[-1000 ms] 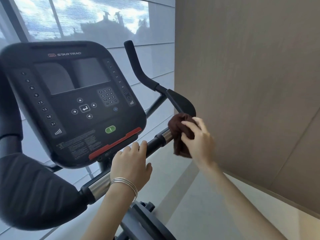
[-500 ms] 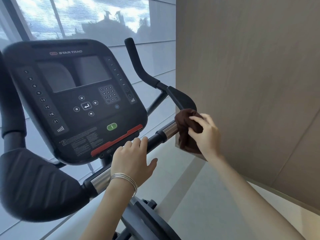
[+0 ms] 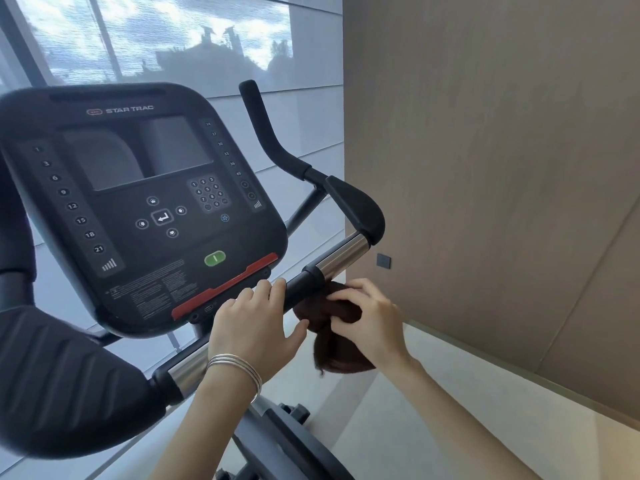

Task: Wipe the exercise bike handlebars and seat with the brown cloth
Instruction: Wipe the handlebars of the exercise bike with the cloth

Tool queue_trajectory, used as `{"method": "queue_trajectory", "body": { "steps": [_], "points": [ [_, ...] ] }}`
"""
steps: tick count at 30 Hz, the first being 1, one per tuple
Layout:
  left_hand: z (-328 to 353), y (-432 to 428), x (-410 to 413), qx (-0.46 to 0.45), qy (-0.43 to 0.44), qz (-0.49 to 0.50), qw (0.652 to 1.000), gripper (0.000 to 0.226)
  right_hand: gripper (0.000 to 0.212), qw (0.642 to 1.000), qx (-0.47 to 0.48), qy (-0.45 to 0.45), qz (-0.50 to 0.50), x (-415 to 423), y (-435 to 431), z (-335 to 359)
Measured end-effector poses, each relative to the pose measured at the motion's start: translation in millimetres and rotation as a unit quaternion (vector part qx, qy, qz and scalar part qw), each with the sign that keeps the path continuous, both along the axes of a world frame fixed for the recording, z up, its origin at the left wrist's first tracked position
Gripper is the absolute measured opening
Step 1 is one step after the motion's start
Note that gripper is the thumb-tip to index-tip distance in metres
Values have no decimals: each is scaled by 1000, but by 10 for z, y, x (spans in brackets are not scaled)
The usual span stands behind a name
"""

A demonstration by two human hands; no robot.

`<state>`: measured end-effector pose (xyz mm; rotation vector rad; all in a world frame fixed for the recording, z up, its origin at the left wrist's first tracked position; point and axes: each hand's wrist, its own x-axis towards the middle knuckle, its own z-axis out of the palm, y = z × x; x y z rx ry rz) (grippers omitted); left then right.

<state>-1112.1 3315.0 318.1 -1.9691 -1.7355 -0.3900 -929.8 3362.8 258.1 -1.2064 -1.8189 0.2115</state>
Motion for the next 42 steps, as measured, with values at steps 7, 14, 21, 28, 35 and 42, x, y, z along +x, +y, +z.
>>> {"method": "queue_trajectory", "body": {
  "steps": [7, 14, 21, 28, 35, 42],
  "points": [
    [21, 2, 2, -18, -11, 4, 1000, 62, 26, 981, -54, 158, -98, 198, 504, 48],
    [34, -14, 22, -33, -5, 15, 999, 63, 26, 993, -37, 115, -11, 105, 405, -54],
    [38, -35, 3, -55, -16, -5, 998, 72, 29, 990, 71, 114, -39, 375, 199, 168],
    [107, -61, -18, -89, -29, -20, 995, 70, 31, 996, -12, 37, -81, 252, 632, 886],
    [238, -344, -353, -94, -28, -56, 994, 64, 31, 991, 56, -91, -80, -157, 172, 757],
    [411, -792, -909, -112, 11, -46, 993, 53, 29, 990, -25, -19, -140, -277, 139, 883]
  ]
}}
